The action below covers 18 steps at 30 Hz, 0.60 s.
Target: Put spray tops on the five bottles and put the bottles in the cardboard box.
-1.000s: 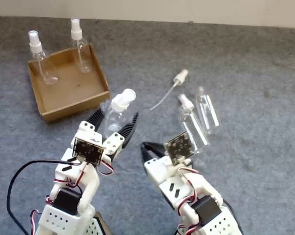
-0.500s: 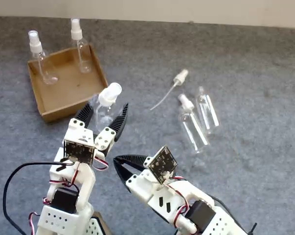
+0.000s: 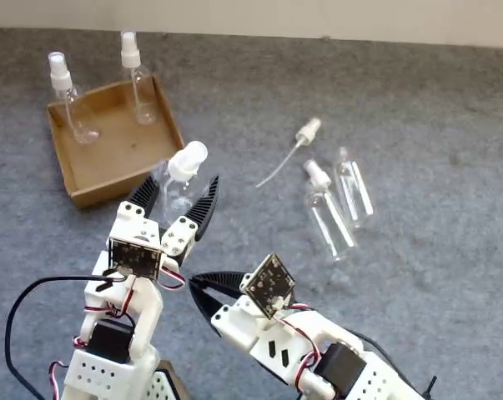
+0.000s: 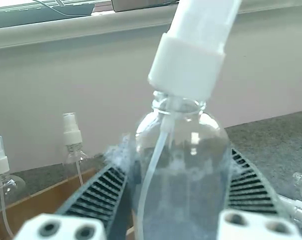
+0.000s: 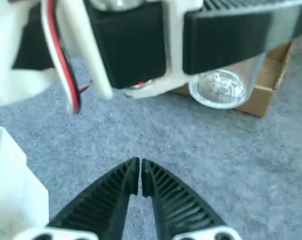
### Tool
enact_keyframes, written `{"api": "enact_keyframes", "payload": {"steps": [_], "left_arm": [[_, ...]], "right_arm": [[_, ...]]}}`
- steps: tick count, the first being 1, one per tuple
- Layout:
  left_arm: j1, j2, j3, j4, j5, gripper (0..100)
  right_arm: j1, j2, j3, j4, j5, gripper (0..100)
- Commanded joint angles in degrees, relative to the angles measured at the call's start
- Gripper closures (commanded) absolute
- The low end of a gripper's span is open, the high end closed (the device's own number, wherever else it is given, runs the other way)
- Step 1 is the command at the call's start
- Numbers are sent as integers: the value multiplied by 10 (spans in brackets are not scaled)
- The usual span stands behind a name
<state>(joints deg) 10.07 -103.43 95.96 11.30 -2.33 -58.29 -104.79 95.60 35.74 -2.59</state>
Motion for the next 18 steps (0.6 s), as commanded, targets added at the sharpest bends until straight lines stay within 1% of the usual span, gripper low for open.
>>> {"api": "enact_keyframes", "payload": {"steps": [1,18], "left_arm": [[-5,-7,12,-12,-2,853],[-2,-6,12,-12,-1,853]], "right_arm": [[-7,-5,67,3,-6,993],[-6,-6,67,0,-6,993]]}}
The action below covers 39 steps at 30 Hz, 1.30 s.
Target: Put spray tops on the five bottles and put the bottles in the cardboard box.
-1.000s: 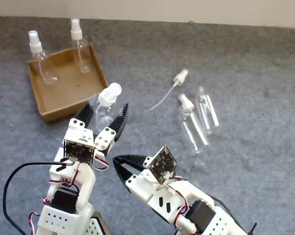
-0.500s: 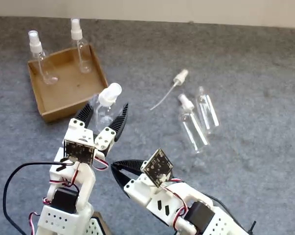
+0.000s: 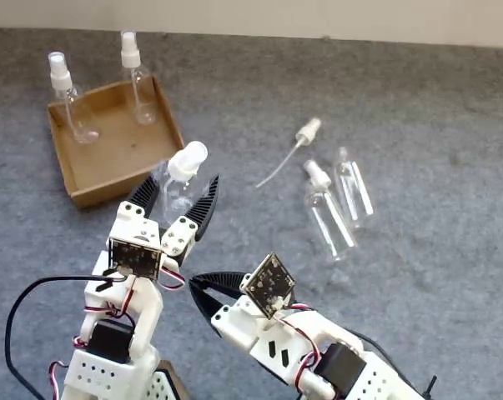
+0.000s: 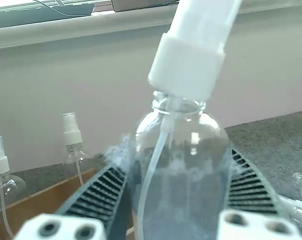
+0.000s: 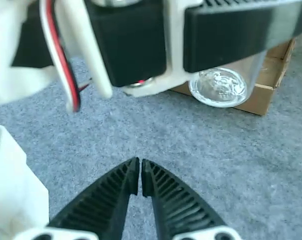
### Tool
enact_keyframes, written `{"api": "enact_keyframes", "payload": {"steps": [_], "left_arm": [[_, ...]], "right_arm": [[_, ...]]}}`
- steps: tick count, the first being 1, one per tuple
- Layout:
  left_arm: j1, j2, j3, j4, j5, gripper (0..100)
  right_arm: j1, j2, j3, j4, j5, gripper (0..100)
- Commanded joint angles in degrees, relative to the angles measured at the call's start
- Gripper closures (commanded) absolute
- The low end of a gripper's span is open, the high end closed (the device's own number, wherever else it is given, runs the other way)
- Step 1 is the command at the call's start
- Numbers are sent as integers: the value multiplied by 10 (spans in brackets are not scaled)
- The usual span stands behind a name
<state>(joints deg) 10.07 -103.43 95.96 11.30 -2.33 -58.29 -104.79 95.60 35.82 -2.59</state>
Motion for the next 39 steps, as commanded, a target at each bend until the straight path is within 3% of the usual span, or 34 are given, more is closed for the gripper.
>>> {"api": "enact_keyframes", "payload": {"steps": [1,6,16,23,30,39], "left_arm": [[1,-6,12,-12,0,853],[51,-5,12,-12,0,853],[59,-7,12,11,0,853],[118,-7,12,33,0,853],[159,-7,12,33,1,853],[164,-7,12,33,1,853]], "right_arm": [[-5,-6,67,0,-6,993],[-3,-6,67,-10,-5,993],[1,-6,65,-11,-3,993],[76,-6,66,-12,-5,993],[86,-6,66,-9,-3,993],[144,-5,65,-9,-5,993]]}}
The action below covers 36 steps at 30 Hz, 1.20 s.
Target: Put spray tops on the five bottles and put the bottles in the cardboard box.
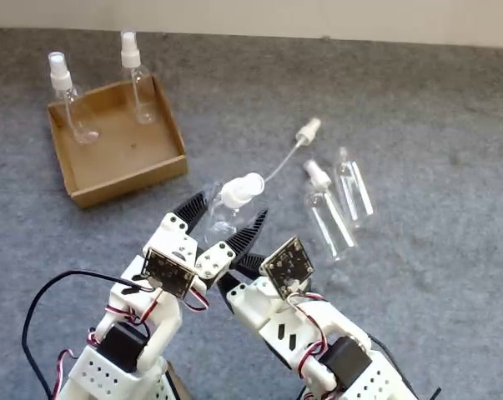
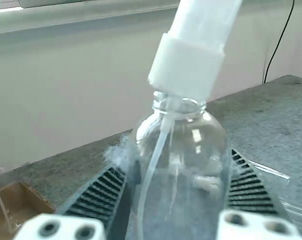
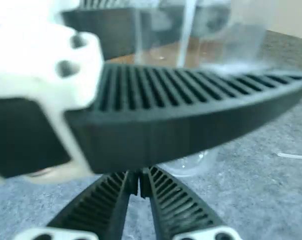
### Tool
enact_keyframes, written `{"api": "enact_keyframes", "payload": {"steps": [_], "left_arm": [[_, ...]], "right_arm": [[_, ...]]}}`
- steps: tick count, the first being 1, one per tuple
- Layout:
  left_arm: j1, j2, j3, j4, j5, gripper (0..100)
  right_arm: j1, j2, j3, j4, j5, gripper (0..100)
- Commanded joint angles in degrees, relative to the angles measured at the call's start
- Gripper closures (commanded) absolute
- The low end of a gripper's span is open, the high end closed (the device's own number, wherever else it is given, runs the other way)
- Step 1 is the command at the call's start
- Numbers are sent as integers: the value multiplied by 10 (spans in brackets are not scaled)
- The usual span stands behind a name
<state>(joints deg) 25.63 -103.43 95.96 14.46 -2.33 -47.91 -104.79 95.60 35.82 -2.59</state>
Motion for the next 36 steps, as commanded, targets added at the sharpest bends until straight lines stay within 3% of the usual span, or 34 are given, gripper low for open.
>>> {"api": "enact_keyframes", "payload": {"steps": [1,21,30,36], "left_arm": [[8,-7,12,2,1,853],[-3,-8,11,-2,-4,853],[-156,-8,9,-3,-4,853],[-262,-8,10,-67,-5,853]], "right_arm": [[44,-5,65,-9,-5,993],[72,-5,65,-8,-3,993],[69,-5,66,30,-5,993],[69,-5,66,31,-5,993]]}}
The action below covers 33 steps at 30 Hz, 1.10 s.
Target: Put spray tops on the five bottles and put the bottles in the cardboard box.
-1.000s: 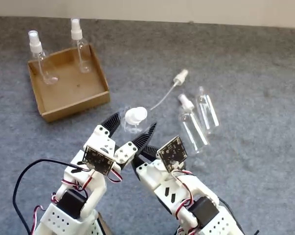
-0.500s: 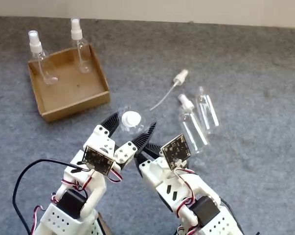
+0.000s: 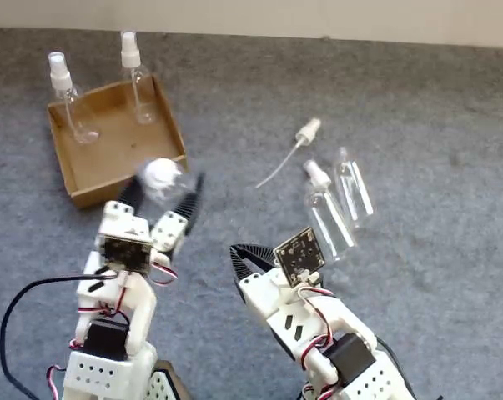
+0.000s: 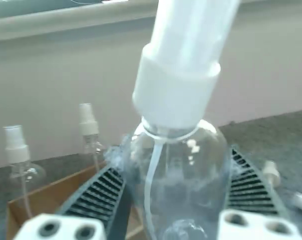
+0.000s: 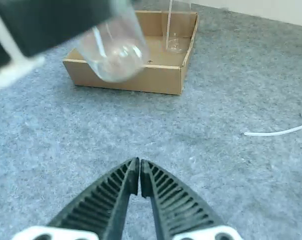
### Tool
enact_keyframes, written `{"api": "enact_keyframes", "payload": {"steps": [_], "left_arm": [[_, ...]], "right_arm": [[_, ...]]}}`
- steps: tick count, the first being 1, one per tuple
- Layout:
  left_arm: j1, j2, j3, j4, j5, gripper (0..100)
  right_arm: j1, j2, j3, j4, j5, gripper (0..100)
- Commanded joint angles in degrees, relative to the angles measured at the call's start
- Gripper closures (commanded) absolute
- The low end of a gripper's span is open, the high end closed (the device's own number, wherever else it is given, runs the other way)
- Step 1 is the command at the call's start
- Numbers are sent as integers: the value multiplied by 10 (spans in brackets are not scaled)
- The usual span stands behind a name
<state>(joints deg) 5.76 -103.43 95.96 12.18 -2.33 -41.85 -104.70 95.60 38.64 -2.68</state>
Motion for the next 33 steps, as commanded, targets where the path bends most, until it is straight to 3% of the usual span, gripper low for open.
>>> {"api": "enact_keyframes", "payload": {"steps": [1,6,14,29,33], "left_arm": [[-77,-8,7,-48,-5,853],[-137,-2,-36,-39,-4,851],[-155,39,-216,94,-4,850],[-156,552,-490,91,-5,853],[-175,645,-523,32,-4,853]], "right_arm": [[7,-6,66,3,-4,993],[7,-6,66,3,-4,993],[7,-6,66,4,-4,993],[7,-5,66,4,-4,993],[9,-5,66,4,-4,993]]}}
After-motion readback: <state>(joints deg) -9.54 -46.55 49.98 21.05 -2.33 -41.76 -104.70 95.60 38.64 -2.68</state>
